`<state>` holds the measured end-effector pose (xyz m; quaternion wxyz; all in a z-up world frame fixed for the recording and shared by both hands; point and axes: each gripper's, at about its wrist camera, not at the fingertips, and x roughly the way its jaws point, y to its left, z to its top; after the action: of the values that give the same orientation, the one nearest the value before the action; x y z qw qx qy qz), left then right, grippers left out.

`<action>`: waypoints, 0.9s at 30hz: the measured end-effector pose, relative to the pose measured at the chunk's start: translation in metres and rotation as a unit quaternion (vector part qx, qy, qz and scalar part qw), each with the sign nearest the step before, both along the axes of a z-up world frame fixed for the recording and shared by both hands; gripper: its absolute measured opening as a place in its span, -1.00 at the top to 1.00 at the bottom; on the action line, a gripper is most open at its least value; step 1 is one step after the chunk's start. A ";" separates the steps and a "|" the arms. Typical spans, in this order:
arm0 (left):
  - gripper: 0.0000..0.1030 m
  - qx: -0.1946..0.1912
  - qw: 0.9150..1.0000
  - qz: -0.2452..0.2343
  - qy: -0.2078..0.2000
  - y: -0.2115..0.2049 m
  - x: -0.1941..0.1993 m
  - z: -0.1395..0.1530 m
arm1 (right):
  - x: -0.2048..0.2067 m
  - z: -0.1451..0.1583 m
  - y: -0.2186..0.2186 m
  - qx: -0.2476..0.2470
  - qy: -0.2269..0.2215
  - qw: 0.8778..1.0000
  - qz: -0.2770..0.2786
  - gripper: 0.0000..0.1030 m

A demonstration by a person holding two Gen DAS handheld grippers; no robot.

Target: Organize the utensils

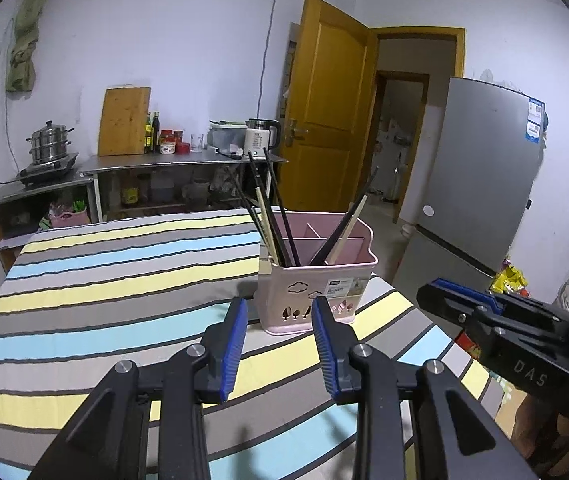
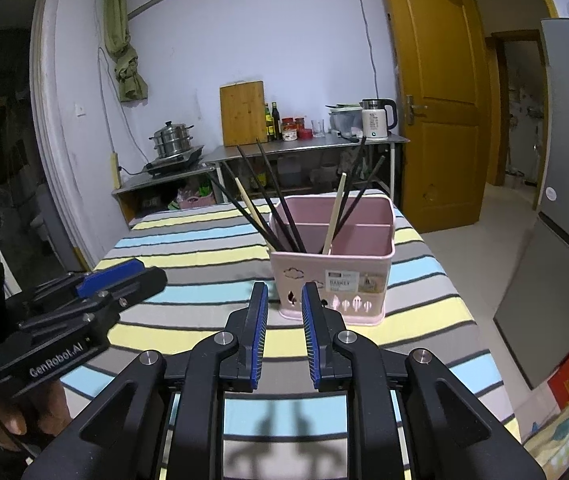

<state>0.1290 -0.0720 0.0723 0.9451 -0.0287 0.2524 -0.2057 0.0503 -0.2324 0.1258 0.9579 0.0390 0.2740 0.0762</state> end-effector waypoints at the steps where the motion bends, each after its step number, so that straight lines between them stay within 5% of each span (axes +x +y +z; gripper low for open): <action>1: 0.36 -0.001 1.000 0.001 0.000 0.000 -0.001 0.000 | -0.002 -0.002 0.000 -0.001 0.001 1.000 -0.001 0.65; 27: 0.36 -0.002 1.000 -0.009 -0.006 -0.003 -0.011 -0.013 | -0.011 -0.011 0.006 -0.006 0.001 1.000 -0.001 0.65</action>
<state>0.1176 -0.0747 0.0596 0.9447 -0.0267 0.2465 -0.2147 0.0389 -0.2265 0.1151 0.9581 0.0337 0.2749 0.0734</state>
